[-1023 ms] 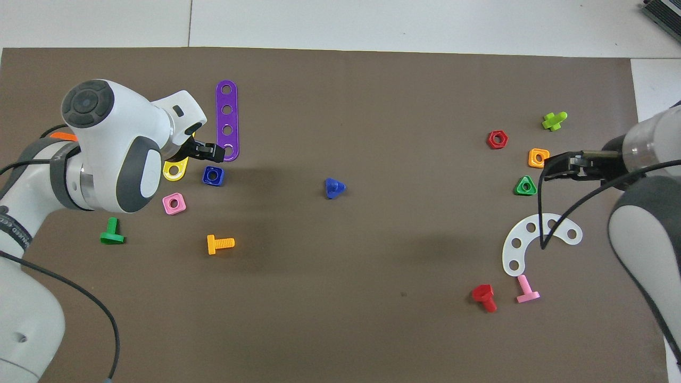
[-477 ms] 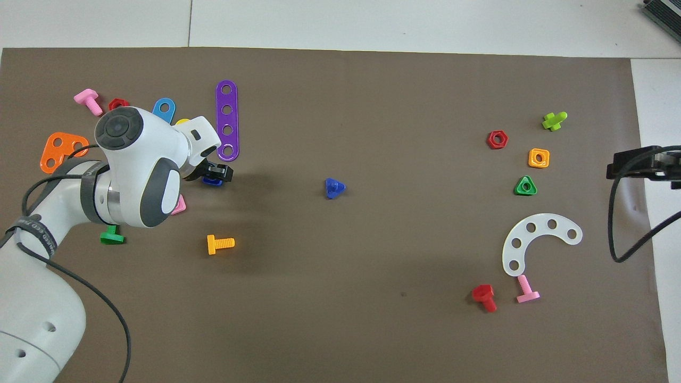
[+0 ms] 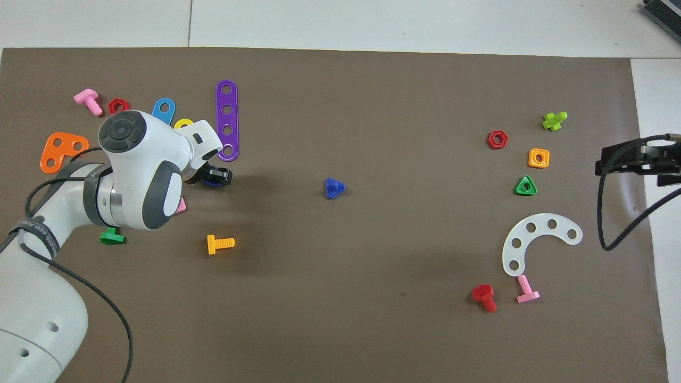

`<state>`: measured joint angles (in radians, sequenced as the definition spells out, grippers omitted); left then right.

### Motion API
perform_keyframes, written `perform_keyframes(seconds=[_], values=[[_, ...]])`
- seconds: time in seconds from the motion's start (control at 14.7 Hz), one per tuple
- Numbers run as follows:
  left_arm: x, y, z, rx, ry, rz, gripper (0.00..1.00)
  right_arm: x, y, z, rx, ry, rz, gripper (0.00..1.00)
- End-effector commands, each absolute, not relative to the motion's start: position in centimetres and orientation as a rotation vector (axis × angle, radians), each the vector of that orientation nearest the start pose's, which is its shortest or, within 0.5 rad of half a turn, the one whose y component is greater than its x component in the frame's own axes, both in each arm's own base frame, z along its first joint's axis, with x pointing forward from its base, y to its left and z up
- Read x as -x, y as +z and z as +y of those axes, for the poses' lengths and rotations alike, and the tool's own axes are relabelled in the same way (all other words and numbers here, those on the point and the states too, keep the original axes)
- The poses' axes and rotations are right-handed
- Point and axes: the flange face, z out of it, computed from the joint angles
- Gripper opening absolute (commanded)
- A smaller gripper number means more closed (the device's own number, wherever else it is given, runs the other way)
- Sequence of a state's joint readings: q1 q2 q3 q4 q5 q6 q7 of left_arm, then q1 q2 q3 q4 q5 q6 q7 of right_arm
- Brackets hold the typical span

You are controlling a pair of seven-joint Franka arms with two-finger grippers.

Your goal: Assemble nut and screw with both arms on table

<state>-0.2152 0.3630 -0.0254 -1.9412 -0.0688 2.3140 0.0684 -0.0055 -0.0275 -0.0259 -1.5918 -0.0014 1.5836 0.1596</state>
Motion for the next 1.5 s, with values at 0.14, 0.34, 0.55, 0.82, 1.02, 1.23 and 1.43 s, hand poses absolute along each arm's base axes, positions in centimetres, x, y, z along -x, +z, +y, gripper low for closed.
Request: perform_keyframes(seconds=[0.14, 0.34, 0.55, 0.82, 1.02, 1.23, 1.43], values=[[-59.3, 30.1, -14.6, 3.162, -0.03, 0.442, 0.54, -54.1, 62.8, -1.0, 3.101, -0.002, 0.31, 1.0], [-59.3, 30.1, -14.6, 3.15, -0.031, 0.458, 0.42, -54.0, 62.9, -1.2, 3.101, -0.004, 0.301, 1.0], [-59.5, 30.4, -14.7, 3.149, -0.034, 0.461, 0.32, -54.0, 62.9, -1.2, 3.101, -0.004, 0.303, 1.0], [-61.2, 33.2, -15.8, 3.153, -0.028, 0.465, 0.28, -54.0, 62.9, -1.0, 3.102, -0.004, 0.296, 1.0], [-61.4, 35.5, -20.6, 3.164, 0.043, 0.37, 0.26, -54.0, 62.9, -1.1, 3.102, -0.004, 0.298, 1.0], [-60.1, 36.5, -26.0, 3.176, 0.041, 0.261, 0.25, -54.0, 62.9, -1.0, 3.102, -0.004, 0.296, 1.0], [-57.9, 37.5, -31.9, 3.186, 0.021, 0.235, 0.25, -54.0, 62.9, -1.1, 3.102, -0.002, 0.298, 1.0]])
